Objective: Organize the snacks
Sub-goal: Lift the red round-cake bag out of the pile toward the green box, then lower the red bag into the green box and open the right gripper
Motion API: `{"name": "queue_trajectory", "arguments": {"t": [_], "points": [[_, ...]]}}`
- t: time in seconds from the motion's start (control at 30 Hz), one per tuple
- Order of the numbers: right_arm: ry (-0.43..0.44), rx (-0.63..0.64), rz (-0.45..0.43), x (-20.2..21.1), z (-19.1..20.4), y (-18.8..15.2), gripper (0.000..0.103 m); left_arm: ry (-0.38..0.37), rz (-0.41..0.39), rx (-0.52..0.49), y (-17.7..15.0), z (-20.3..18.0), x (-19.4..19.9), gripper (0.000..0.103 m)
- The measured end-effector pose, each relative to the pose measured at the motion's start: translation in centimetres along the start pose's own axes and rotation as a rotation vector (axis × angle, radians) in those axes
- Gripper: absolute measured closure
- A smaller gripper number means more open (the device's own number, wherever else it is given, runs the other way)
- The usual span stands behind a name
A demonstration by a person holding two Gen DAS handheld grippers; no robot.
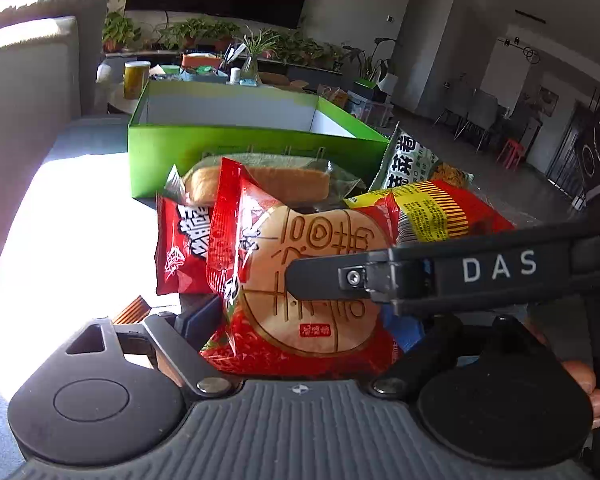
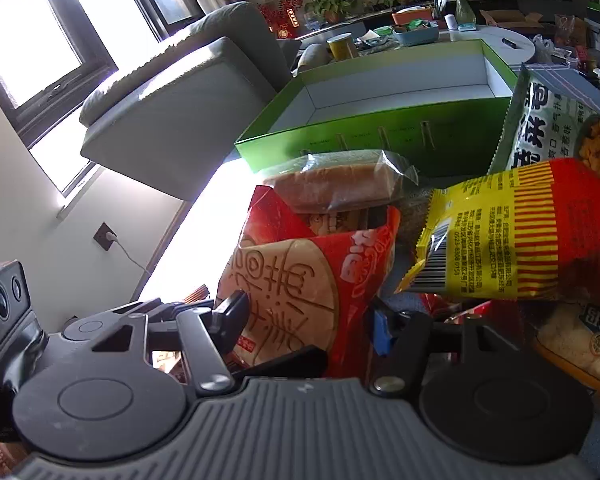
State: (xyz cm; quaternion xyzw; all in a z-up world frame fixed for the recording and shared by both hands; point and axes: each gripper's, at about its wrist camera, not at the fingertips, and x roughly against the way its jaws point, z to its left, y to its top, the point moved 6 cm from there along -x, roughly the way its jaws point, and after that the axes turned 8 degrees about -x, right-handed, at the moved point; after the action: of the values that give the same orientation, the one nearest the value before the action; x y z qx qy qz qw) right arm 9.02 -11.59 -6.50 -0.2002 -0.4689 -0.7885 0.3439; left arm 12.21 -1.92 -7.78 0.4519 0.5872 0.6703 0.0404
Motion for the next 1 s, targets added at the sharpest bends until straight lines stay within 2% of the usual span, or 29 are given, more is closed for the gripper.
{"name": "queue_trajectory", "arguments": {"t": [0.1,0.2,0.33,0.47,0.63,0.8,1.0], "points": [[0.061,0.0,-0.041,1.9,1.2,0.9,0.026,0.038,-0.053,-0.047,1.5,-1.2,1.9,0.021],[0.084,0.066,-0.115,3.9,2.9,2.6,0.026,0.06,-0.124,-0.063,4.2,-1.6,3.8,0.021],[0.114,0.101,-0.166,4.6,4.1,6.0,0.026,0.112,-0.166,-0.105,7.9,-1.1,4.1,0.021],[0.152,0.09,-0.169,3.6,4.4,9.7,0.026,0.151,-0.17,-0.107,11.3,0.4,2.9,0.021],[0.148,0.12,-0.177,1.5,4.5,12.8,0.026,0.176,-0.16,-0.083,14.1,2.9,0.3,0.021],[0.13,0.147,-0.145,-1.7,4.1,15.0,0.026,0.185,-0.152,-0.061,15.8,5.0,-2.2,0.031],[0.125,0.111,-0.093,-5.8,2.4,16.8,0.026,0.177,-0.093,-0.024,16.0,7.7,-6.5,0.031]]}}
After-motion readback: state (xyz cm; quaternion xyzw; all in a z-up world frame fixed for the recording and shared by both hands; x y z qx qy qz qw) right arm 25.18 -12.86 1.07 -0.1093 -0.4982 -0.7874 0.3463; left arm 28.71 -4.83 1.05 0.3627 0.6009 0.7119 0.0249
